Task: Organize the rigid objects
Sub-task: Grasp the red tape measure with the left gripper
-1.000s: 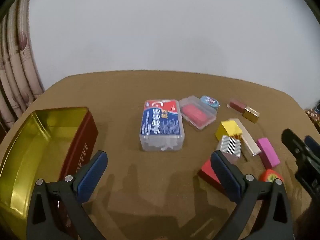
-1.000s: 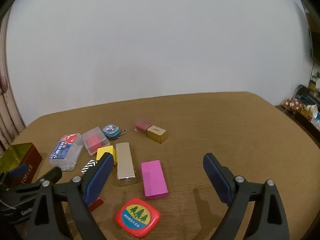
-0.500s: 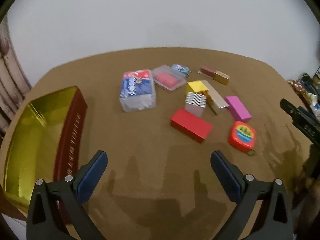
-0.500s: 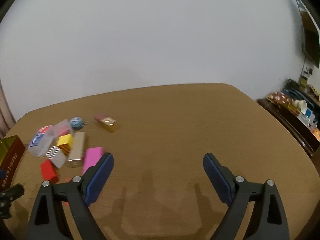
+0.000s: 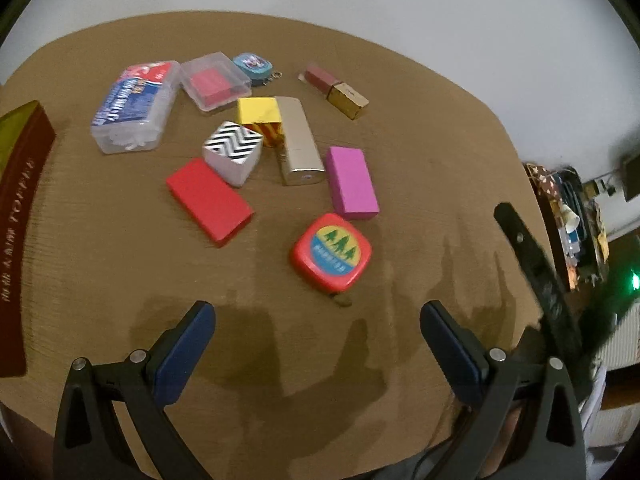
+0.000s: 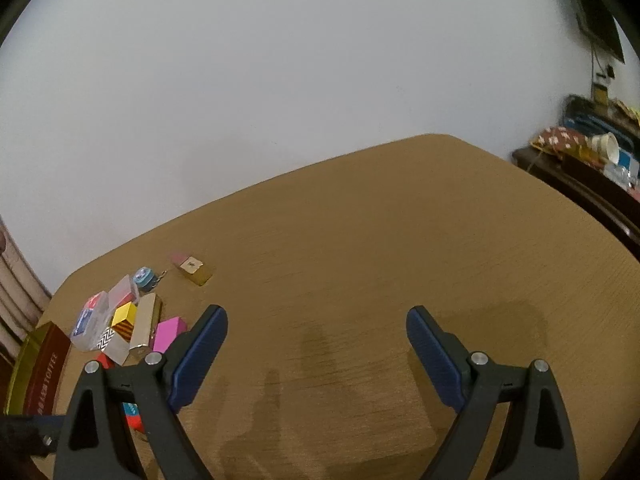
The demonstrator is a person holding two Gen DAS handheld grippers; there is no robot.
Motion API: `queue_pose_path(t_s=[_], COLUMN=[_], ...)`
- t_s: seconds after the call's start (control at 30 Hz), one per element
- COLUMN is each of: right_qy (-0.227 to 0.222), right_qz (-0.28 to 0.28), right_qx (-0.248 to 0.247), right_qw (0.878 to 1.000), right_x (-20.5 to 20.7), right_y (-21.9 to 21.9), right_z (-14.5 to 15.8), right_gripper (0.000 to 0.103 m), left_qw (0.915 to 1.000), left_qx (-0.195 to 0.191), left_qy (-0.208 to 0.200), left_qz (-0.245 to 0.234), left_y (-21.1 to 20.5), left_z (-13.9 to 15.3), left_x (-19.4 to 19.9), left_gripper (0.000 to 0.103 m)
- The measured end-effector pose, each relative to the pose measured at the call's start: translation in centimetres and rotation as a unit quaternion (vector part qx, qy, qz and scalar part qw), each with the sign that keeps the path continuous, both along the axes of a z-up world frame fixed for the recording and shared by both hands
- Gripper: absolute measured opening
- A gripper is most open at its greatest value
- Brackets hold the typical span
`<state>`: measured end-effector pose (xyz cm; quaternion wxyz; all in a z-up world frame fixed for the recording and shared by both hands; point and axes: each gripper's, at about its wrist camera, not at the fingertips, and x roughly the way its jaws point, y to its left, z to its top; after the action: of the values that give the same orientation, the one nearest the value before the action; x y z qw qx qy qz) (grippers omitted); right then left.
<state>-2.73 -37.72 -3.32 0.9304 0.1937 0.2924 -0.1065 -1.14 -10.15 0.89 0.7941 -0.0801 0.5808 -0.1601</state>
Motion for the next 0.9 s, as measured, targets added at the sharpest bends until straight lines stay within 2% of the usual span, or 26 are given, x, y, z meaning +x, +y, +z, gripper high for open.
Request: queue_pose_path(t_s=[0.1, 0.2, 0.27, 0.37, 0.7, 0.73, 0.8, 0.87, 0.9], right_qy=[-0.003, -0.003, -0.005, -0.009, -0.017, -0.017, -0.018, -0.020, -0.020], right_qz=[0.010, 0.009, 0.011, 0.016, 0.029, 0.029, 0.030, 0.032, 0.031], right_qx=[-0.011, -0.001, 0.004, 0.006, 0.017, 0.017, 0.019, 0.020, 0.019], right_qw=[1.000, 1.000, 1.000, 1.000, 0.999, 0.999, 0.999, 0.999, 0.999], right_x=[-0.1, 0.1, 0.1, 0.0, 0.0, 0.0, 0.0, -0.2, -0.2], right_y=[0.5, 0.2, -0.1, -0.3, -0.5, -0.5, -0.6, -0.8, -0.8], right_z=[0.3, 0.3, 0.4, 0.6, 0.7, 0.7, 0.7, 0.7, 0.7], right_gripper=[0.094, 0.094, 0.094, 0.094, 0.094, 0.094, 0.094, 0.094, 0.094], left_qw=[0.9998, 0.9988, 0.9977, 0.9948, 0.9938, 0.9935, 0.9926, 0.9904, 0.9898], left_qx=[0.013, 0.020, 0.026, 0.046, 0.070, 0.078, 0.097, 0.123, 0.129], left_qy=[0.015, 0.035, 0.053, 0.081, 0.068, 0.064, 0.051, 0.040, 0.037], left_qz=[0.010, 0.026, 0.034, 0.041, 0.053, 0.054, 0.051, 0.048, 0.048], left_y=[-1.4, -2.1, -2.4, -3.1, -4.6, -6.5, -7.2, -8.0, -8.5], left_z=[-0.1, -1.3, -2.1, -3.5, -3.9, -3.8, -4.6, -4.6, -4.3], left_x=[1.3, 2.1, 3.0, 4.2, 5.2, 5.9, 6.0, 6.3, 6.3], left_gripper=[0.101, 0.098, 0.087, 0.080, 0.079, 0.077, 0.067, 0.050, 0.051])
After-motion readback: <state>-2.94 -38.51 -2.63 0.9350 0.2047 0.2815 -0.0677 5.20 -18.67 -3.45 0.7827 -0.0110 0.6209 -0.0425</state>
